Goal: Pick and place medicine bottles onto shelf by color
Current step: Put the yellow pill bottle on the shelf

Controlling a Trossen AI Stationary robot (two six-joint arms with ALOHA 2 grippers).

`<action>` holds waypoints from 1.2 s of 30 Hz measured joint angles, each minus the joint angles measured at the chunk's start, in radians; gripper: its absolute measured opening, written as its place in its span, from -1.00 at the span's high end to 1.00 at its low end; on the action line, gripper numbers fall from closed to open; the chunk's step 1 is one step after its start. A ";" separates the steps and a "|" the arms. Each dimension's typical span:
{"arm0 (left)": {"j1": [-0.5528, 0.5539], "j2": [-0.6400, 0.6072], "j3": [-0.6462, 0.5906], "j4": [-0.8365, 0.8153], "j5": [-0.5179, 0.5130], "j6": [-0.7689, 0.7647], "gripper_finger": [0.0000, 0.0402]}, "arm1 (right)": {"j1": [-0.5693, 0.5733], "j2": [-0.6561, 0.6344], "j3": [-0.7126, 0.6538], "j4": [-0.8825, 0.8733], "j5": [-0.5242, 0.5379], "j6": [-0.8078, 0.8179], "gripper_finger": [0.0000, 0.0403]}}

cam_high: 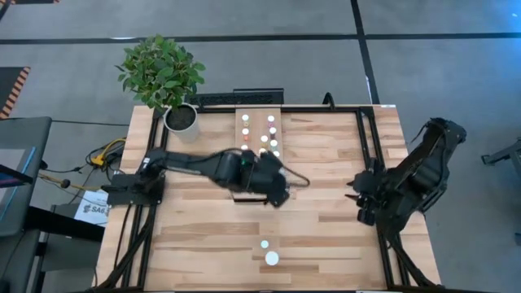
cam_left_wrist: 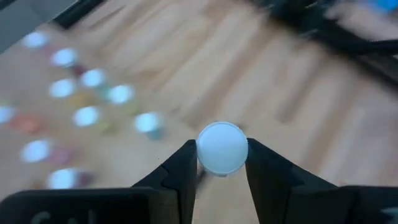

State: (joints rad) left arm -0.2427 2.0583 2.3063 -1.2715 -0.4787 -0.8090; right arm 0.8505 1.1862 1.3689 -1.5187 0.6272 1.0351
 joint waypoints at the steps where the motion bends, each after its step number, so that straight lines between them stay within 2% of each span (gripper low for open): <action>1: 0.020 0.003 -0.002 -0.036 0.004 0.000 0.49 | 0.000 -0.009 0.000 0.000 0.006 0.000 0.11; 3: 0.058 0.007 -0.008 -0.099 0.001 0.009 0.49 | 0.000 -0.026 0.000 0.000 0.015 0.003 0.11; 9: 0.139 0.005 -0.089 -0.103 -0.030 0.084 0.49 | -0.007 -0.063 0.000 -0.001 0.065 0.011 0.11; 23: 0.219 0.006 -0.420 0.205 0.120 0.211 0.49 | -0.089 -0.075 0.000 -0.022 0.112 0.011 0.11; 30: 0.236 0.000 -0.442 0.229 0.136 0.250 0.49 | -0.119 -0.075 0.000 -0.021 0.112 0.011 0.11; 36: 0.240 -0.025 -0.448 0.162 0.159 0.324 0.49 | -0.143 -0.075 0.000 -0.020 0.112 0.011 0.11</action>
State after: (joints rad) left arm -0.0025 2.0330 1.8587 -1.1097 -0.3196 -0.4848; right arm 0.7073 1.1114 1.3685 -1.5391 0.7391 1.0466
